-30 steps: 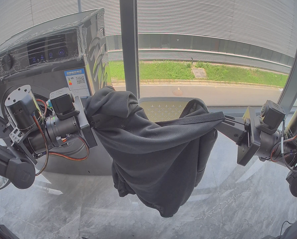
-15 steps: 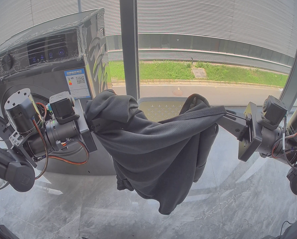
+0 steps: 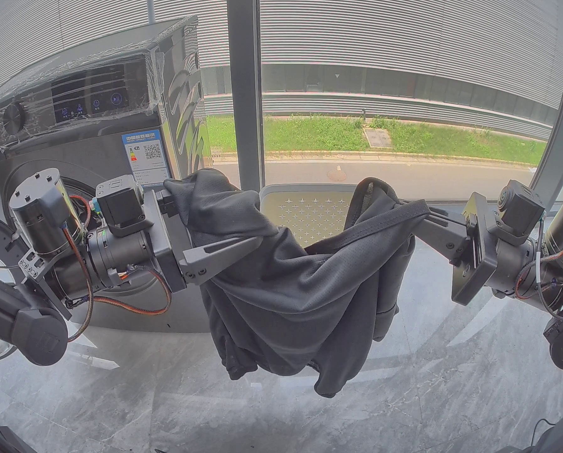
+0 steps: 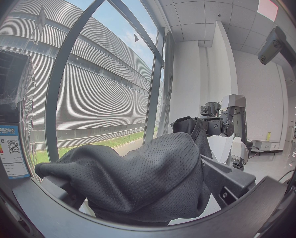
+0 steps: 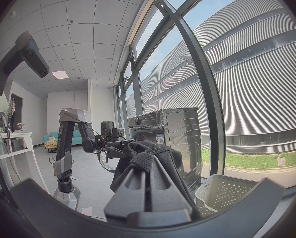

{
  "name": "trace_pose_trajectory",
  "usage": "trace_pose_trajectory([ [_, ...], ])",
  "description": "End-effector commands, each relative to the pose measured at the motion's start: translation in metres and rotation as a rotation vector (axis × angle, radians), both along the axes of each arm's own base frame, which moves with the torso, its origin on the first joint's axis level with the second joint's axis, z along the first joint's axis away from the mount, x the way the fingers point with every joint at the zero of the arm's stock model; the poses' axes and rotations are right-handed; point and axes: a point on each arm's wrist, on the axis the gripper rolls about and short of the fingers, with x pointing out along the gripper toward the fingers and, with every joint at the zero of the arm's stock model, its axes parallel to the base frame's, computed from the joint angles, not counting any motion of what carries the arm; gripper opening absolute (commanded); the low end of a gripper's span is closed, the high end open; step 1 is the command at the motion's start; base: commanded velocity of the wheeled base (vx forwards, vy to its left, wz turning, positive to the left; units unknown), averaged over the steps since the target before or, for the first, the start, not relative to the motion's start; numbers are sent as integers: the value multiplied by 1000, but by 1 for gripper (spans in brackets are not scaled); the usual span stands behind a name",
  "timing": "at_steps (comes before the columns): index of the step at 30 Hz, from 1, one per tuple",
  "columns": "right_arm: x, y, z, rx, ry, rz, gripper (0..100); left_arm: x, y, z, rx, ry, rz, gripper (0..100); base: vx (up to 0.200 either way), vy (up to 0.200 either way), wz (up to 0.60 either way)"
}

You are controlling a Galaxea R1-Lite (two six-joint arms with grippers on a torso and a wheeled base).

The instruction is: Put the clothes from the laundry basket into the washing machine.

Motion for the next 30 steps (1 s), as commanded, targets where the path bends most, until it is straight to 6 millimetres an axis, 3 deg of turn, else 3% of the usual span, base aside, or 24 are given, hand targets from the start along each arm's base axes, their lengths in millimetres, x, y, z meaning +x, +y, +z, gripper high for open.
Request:
trace_pose_trajectory([
  [1, 0, 0, 0, 0, 0, 0, 0, 0, -1, -1, 1, 4, -2, 100, 0, 0, 0],
  [10, 0, 0, 0, 1, 1, 0, 0, -14, 5, -21, 30, 63, -20, 100, 0, 0, 0],
  [22, 1, 0, 2, 6, -7, 0, 0, -15, 4, -18, 18, 32, -23, 100, 0, 0, 0],
  [23, 1, 0, 2, 5, -5, 0, 0, -15, 3, -17, 14, 26, -29, 0, 0, 0, 0],
  [30, 1, 1, 2, 5, -4, 2, 0, -15, 3, -16, 9, 22, -20, 0, 0, 0, 0],
])
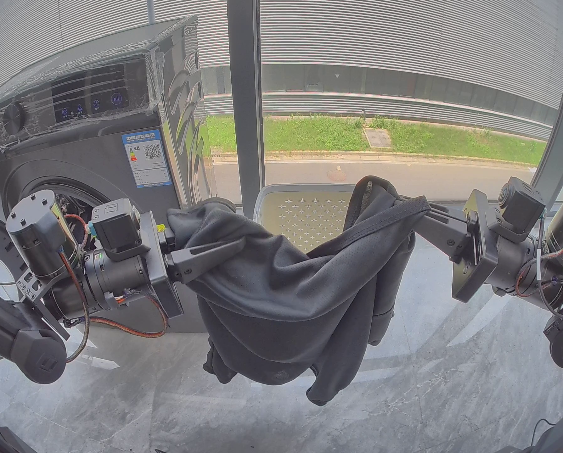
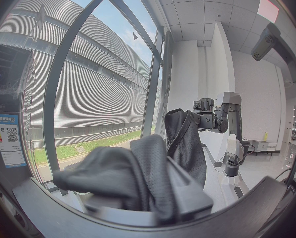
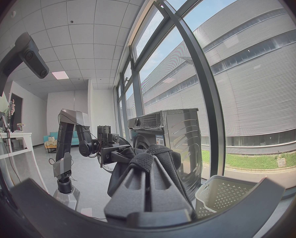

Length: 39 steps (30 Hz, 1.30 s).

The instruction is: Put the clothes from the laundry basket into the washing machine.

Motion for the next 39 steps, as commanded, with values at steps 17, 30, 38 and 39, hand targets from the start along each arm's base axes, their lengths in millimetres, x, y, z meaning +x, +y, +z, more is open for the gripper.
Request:
trace_pose_trajectory([
  [17, 24, -14, 35, 85, -87, -88, 0, 23, -3, 76, -188, -181, 119, 0, 0, 0, 0],
  [30, 25, -21, 36, 100, -67, -112, 0, 21, -6, 71, -188, -161, 123, 0, 0, 0, 0],
  [38, 23, -25, 24, 74, -29, -105, 100, 22, -11, 67, -182, -149, 107, 0, 0, 0, 0],
  [39, 21, -26, 18, 62, -4, -106, 100, 22, -13, 67, -182, -148, 101, 0, 0, 0, 0],
])
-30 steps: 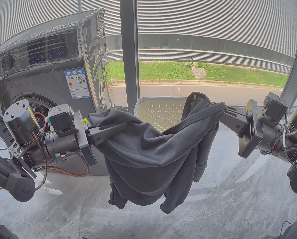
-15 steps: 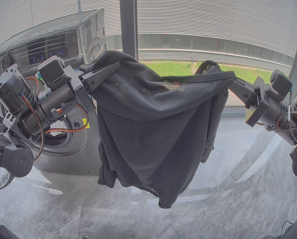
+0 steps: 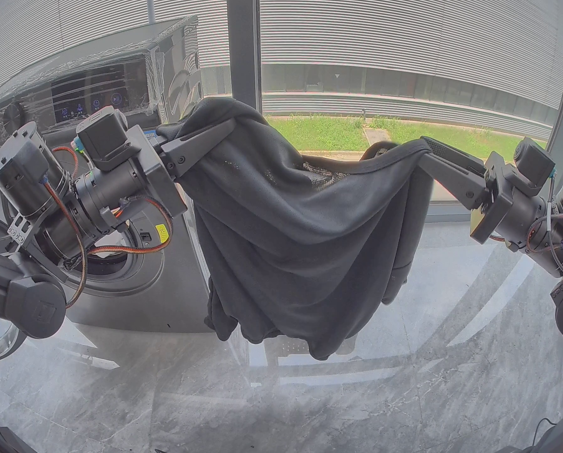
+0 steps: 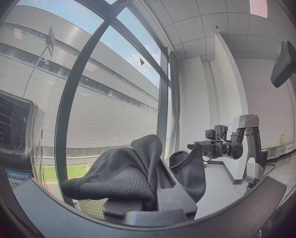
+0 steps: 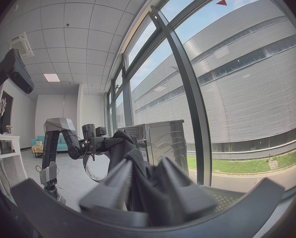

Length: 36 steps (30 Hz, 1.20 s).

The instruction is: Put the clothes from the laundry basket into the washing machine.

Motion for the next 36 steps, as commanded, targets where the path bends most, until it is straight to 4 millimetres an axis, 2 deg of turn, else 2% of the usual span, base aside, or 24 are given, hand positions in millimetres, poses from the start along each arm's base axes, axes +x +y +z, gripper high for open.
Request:
trace_pose_trajectory([
  [1, -5, -3, -17, -26, 62, -1, 100, 1, -4, -1, 0, 1, -10, 0, 0, 0, 0],
  [5, -18, -19, -59, -95, 219, -47, 100, 2, -4, -1, 1, 2, -10, 0, 0, 0, 0],
  [9, -31, -23, -88, -150, 328, -42, 100, 3, -5, -1, 0, 1, -12, 0, 0, 0, 0],
  [13, -28, -8, -101, -189, 370, 16, 100, 1, -9, -1, 1, 5, -26, 0, 0, 0, 0],
  [16, -11, 29, -126, -247, 440, 112, 100, -3, -17, 1, -3, -2, -55, 0, 0, 0, 0],
  [21, 6, 64, -144, -276, 456, 184, 100, -4, -26, 7, -12, -19, -83, 0, 0, 0, 0],
  [24, 14, 76, -153, -285, 469, 197, 100, -4, -35, 12, -21, -35, -106, 0, 0, 0, 0],
  [26, 21, 80, -157, -285, 472, 194, 100, -5, -39, 15, -24, -41, -119, 0, 0, 0, 0],
  [30, 39, 75, -164, -276, 480, 154, 100, -4, -41, 18, -30, -45, -116, 0, 0, 0, 0],
  [36, 58, 81, -157, -240, 436, 138, 100, -7, -46, 21, -36, -52, -134, 0, 0, 0, 0],
])
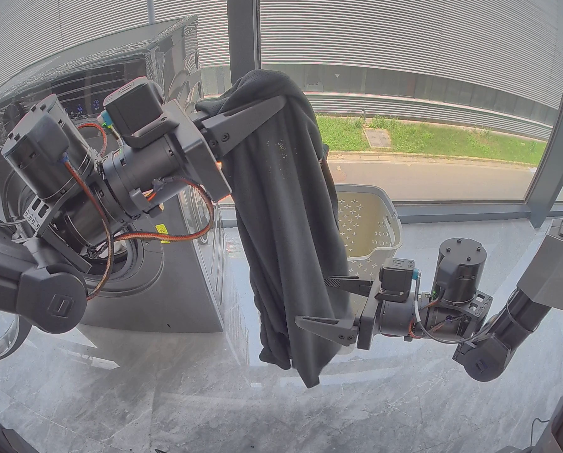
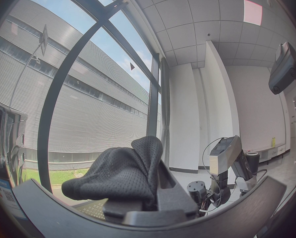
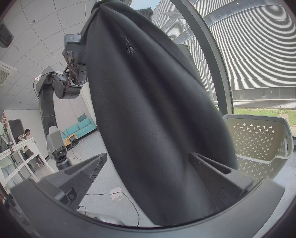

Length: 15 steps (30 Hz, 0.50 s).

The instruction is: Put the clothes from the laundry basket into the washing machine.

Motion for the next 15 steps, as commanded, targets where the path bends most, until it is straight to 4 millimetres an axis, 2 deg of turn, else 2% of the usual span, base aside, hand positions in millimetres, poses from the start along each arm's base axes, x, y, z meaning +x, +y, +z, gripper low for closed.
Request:
trace_pose_trajectory([
  [1, 17, 6, -7, 8, -2, -14, 100, -4, -10, 3, -5, -6, -32, 0, 0, 0, 0],
  [6, 20, 7, -7, 11, -5, -26, 100, -7, -19, 3, -4, -3, -63, 0, 0, 0, 0],
  [15, 33, -2, -9, 24, 28, -189, 100, -13, -30, 9, -12, -13, -100, 0, 0, 0, 0],
])
